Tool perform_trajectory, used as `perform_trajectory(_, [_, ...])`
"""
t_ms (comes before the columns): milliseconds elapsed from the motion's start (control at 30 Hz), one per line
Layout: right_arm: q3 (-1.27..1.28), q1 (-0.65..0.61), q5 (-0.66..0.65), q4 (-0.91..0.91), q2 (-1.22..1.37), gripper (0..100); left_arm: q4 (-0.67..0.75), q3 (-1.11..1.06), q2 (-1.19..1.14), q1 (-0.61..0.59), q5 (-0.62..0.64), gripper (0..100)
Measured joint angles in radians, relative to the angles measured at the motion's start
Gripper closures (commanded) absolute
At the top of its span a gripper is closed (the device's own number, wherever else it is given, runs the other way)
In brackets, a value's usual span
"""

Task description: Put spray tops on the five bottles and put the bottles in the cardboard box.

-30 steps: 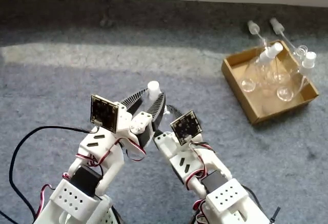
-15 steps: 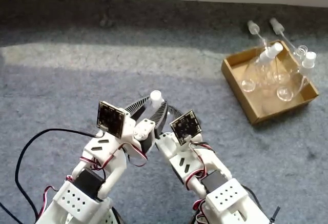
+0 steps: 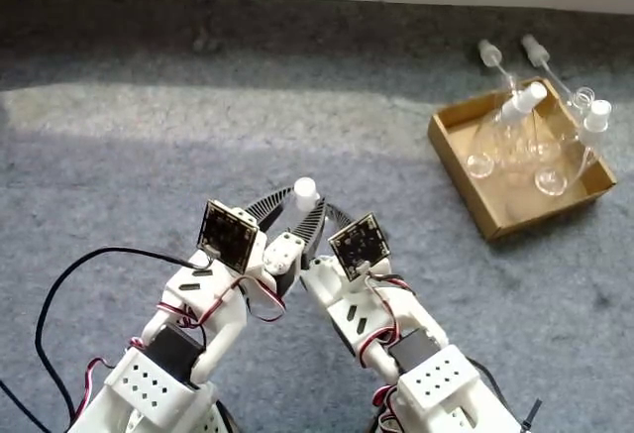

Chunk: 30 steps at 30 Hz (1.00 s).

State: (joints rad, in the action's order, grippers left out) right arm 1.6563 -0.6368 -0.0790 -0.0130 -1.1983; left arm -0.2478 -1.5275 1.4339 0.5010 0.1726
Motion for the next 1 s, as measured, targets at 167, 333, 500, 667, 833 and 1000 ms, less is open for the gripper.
perform_trajectory(167, [0.0, 0.0, -0.003, 0.0, 0.0, 90.3, 0.0, 0.0, 0.0, -0.058, 0.003, 99])
perform_trajectory(333, [0.0, 0.0, -0.003, 0.0, 0.0, 90.3, -0.057, 0.0, 0.012, -0.071, 0.003, 99])
perform_trajectory(500, [0.0, 0.0, -0.003, 0.0, 0.0, 90.3, -0.077, 0.0, 0.012, -0.071, 0.003, 99])
perform_trajectory(667, [0.0, 0.0, -0.003, 0.002, 0.002, 90.3, -0.071, -0.037, 0.015, -0.044, 0.0, 99])
perform_trajectory(833, [0.0, 0.0, -0.003, 0.002, 0.003, 90.3, -0.071, -0.041, 0.015, -0.044, 0.0, 90])
perform_trajectory(1000, [0.0, 0.005, -0.003, 0.0, 0.002, 90.3, -0.08, -0.048, 0.011, -0.044, -0.005, 83])
